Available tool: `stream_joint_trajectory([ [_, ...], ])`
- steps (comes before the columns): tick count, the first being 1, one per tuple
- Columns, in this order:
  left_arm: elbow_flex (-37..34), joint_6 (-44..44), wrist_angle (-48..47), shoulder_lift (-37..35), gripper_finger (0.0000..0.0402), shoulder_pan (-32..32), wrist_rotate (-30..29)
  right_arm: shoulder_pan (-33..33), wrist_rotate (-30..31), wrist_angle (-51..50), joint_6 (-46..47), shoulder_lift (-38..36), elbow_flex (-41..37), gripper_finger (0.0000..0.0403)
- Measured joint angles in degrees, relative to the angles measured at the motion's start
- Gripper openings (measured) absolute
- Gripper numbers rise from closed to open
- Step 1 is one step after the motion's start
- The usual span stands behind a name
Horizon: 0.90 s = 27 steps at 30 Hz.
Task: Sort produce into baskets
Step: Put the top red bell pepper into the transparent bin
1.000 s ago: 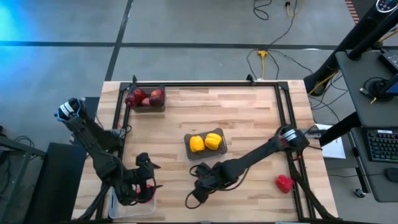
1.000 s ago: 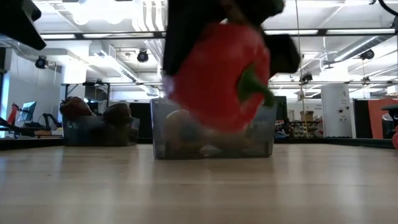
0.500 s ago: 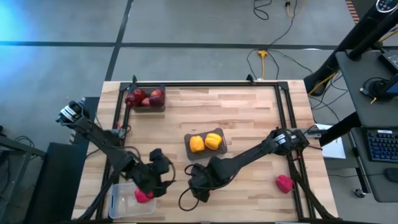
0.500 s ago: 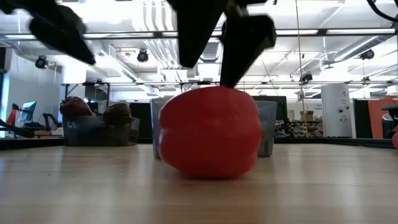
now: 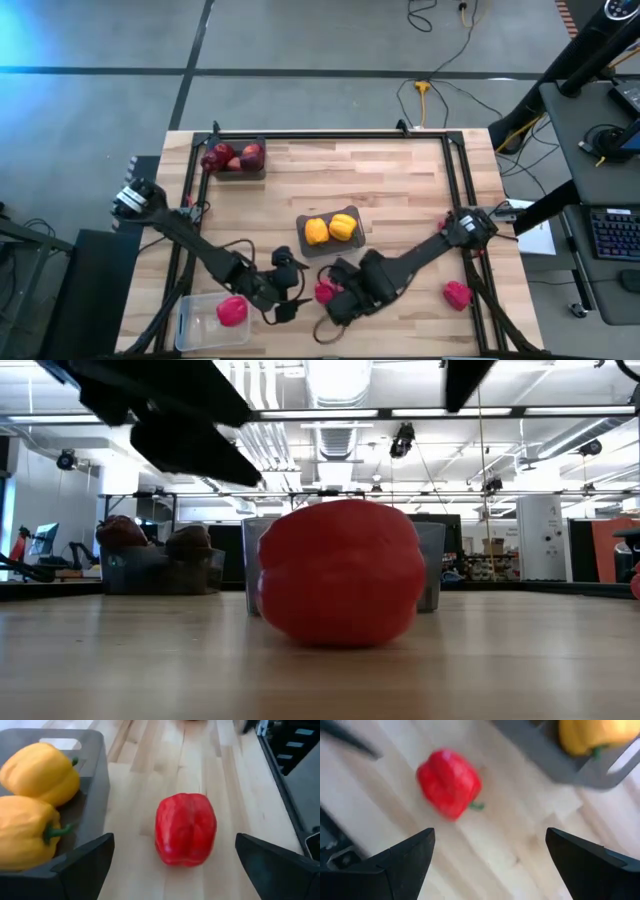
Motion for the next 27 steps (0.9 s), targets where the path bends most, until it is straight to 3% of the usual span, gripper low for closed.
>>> stream_joint_trajectory([
  [11,1.4,4.8,14.1,10.5,0.0398,0.2,-1.3,2.8,-2.0,-0.7,6.0,0.1,0.0,0.0372],
  [22,11.5,8.5,14.9,22.7,0.0398,0.7,-4.0,2.7,-1.9,-0.8,4.7,0.2,-0.1,0.0372],
  [27,15.4,6.1,9.1,25.9,0.0377,1.0,-3.5,3.0,-1.9,-0.8,6.5,0.2,-0.2,0.0372],
])
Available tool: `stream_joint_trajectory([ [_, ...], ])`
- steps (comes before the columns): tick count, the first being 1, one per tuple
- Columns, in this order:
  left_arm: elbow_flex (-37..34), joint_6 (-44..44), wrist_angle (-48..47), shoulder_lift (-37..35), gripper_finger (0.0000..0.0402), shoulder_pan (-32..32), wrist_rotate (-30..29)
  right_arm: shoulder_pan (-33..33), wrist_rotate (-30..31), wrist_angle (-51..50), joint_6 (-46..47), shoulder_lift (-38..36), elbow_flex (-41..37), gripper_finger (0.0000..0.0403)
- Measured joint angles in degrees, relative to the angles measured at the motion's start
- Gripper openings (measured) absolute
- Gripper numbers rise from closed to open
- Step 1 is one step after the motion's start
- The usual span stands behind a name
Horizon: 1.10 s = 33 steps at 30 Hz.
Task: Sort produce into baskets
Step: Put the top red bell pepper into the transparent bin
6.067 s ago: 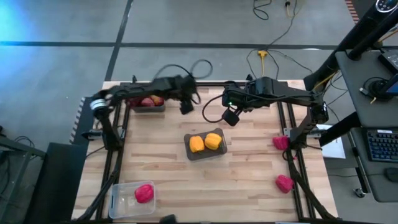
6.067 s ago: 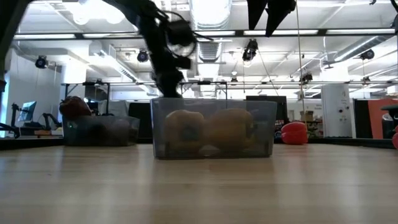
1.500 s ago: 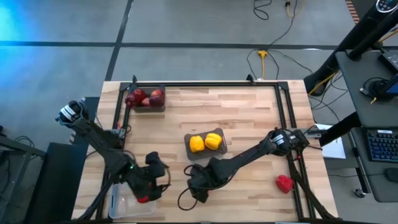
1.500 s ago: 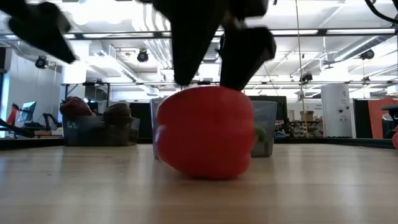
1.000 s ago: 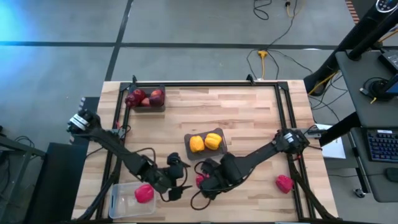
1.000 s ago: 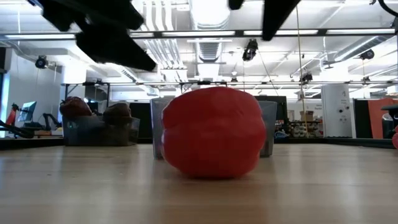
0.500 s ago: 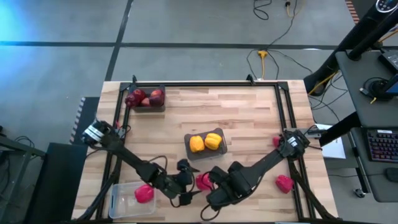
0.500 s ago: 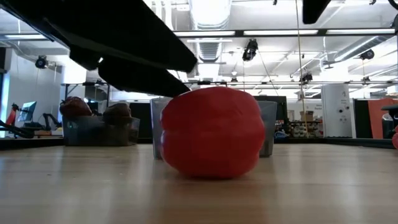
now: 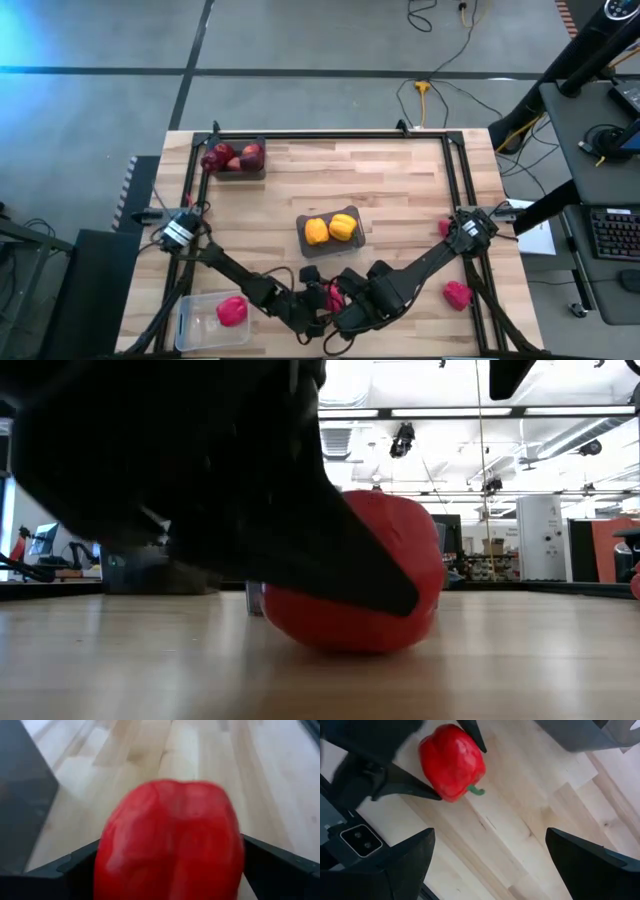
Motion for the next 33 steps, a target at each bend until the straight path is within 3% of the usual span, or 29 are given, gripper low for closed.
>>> stream_joint_trajectory([
  [5,0.8,-2.1,-4.0,-0.3,0.0332,-0.1,0.1,0.3,0.0,0.3,0.2,0.0,0.0,0.0372],
  [8,2.6,-5.0,-12.9,-2.4,0.0301,-0.2,0.2,0.4,0.2,0.3,0.9,0.0,0.0,0.0372],
  [11,4.5,-7.4,-23.5,-6.0,0.0299,-1.3,-0.5,0.4,0.5,1.3,1.6,0.0,0.0,0.0372],
  [15,5.3,-8.6,-35.7,-13.3,0.0299,-6.2,-3.1,0.2,2.6,4.3,1.4,0.1,0.0,0.0372],
  [20,4.1,-21.6,-56.4,-23.2,0.0299,-15.8,-3.2,-0.3,8.6,8.4,-1.7,0.1,0.0,0.0372],
  [25,1.3,-39.6,-68.8,-31.4,0.0299,-26.9,3.5,-2.5,14.1,12.1,-5.0,0.1,0.0,0.0372],
  [30,-2.4,-50.0,-69.7,-33.9,0.0299,-36.8,16.3,-4.5,15.6,15.1,-8.3,0.1,0.0,0.0372],
  [33,-5.4,-53.9,-70.7,-33.9,0.0299,-40.8,19.1,-5.1,15.6,16.1,-9.9,0.2,0.0,0.0372],
])
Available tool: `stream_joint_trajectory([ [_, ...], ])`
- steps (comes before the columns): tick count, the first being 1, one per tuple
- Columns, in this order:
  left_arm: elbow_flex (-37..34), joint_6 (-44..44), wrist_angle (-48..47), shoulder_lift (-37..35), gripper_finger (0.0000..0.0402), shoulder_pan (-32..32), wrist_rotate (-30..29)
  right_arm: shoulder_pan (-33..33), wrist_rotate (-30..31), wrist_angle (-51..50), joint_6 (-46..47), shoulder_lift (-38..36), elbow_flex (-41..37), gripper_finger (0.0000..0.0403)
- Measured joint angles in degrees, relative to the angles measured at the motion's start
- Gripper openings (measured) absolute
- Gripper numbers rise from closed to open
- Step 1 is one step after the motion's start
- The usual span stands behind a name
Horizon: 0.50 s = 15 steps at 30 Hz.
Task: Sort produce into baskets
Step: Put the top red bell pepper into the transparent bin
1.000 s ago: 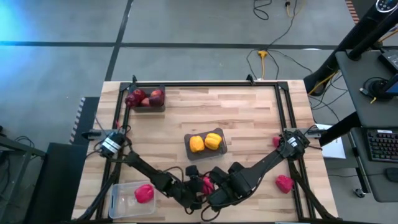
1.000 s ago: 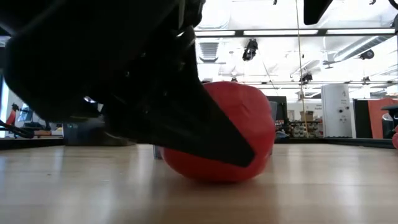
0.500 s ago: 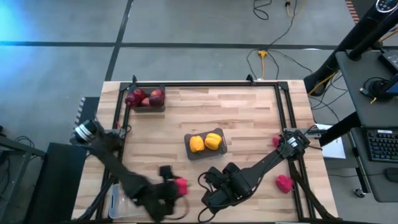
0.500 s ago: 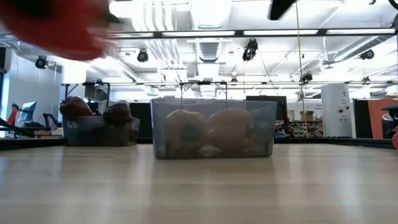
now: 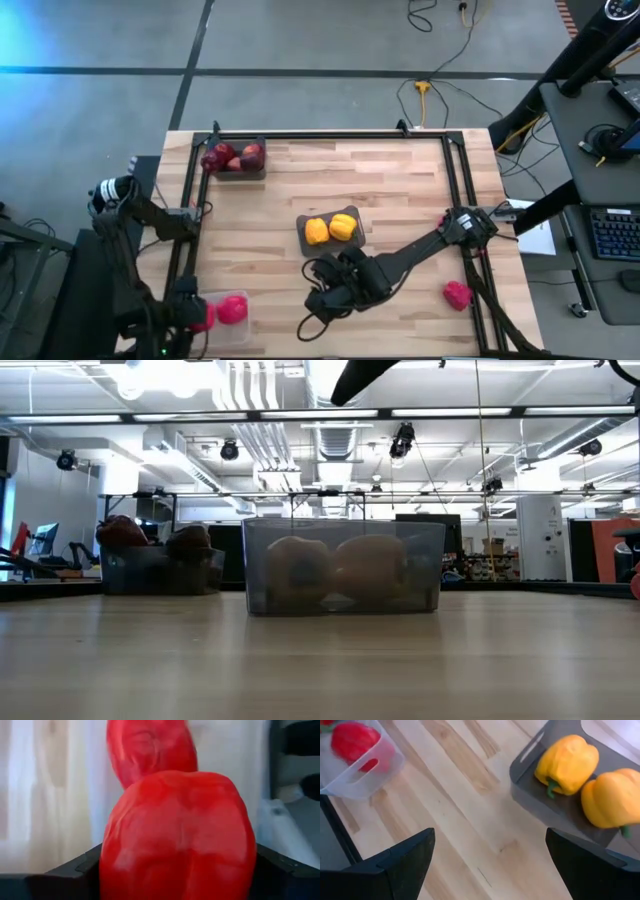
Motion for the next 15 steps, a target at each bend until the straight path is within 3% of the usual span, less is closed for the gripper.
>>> stream_joint_trajectory([
  [5,-5.0,-1.9,1.1,-0.2,0.0299,0.3,0.5,-0.5,-0.4,0.7,-1.3,0.0,0.0,0.0372],
  [9,-8.0,-1.4,6.3,-0.2,0.0302,1.0,1.0,-0.5,-5.3,0.3,-1.9,0.0,0.0,0.0372],
  [15,-10.0,-4.5,5.9,-0.1,0.0374,1.1,1.7,-0.2,-8.8,-3.3,0.2,0.0,0.0,0.0372],
])
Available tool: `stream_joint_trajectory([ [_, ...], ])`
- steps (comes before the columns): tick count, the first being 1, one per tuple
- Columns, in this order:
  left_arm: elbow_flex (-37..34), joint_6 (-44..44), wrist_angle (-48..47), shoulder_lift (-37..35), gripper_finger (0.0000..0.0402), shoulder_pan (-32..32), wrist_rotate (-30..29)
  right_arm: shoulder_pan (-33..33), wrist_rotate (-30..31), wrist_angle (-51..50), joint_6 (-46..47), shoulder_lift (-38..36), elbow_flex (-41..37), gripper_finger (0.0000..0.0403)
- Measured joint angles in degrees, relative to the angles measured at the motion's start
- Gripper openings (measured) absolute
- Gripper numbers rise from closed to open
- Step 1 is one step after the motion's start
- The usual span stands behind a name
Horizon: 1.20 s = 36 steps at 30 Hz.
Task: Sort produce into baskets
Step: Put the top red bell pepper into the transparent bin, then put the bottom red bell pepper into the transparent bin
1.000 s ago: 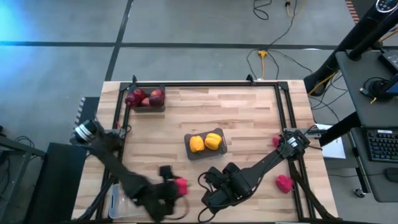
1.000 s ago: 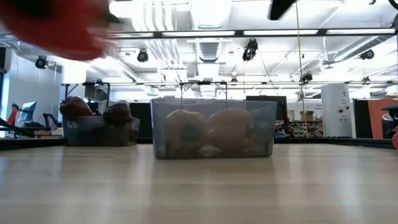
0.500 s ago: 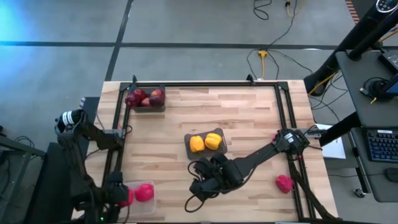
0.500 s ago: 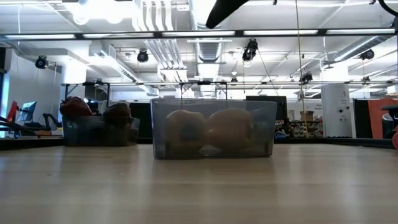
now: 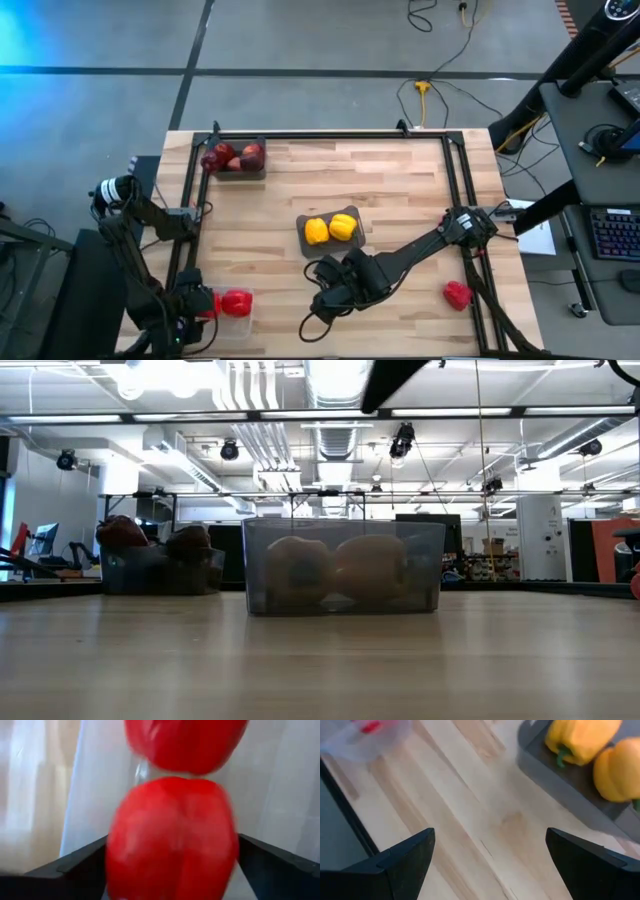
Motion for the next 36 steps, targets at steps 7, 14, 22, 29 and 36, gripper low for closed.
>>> stream_joint_trajectory([
  [7,4.8,-1.9,-9.9,0.0,0.0376,0.0,5.9,2.3,-4.4,-12.0,3.7,-0.9,0.0,0.0372],
  [14,15.3,9.5,-13.0,-0.3,0.0359,2.4,2.9,3.8,-7.8,-19.0,1.5,-0.9,-0.1,0.0372],
  [22,22.2,22.3,-10.7,-0.5,0.0345,9.8,-13.6,5.0,-24.8,-19.0,-9.3,-4.4,-15.0,0.0372],
  [29,19.4,28.5,5.5,0.4,0.0345,12.2,-18.2,9.4,-31.0,-16.6,1.7,-15.7,-36.8,0.0372],
  [36,18.6,28.7,9.3,1.6,0.0345,12.7,-20.4,11.4,-34.1,-8.0,17.7,-33.1,-55.8,0.0372],
])
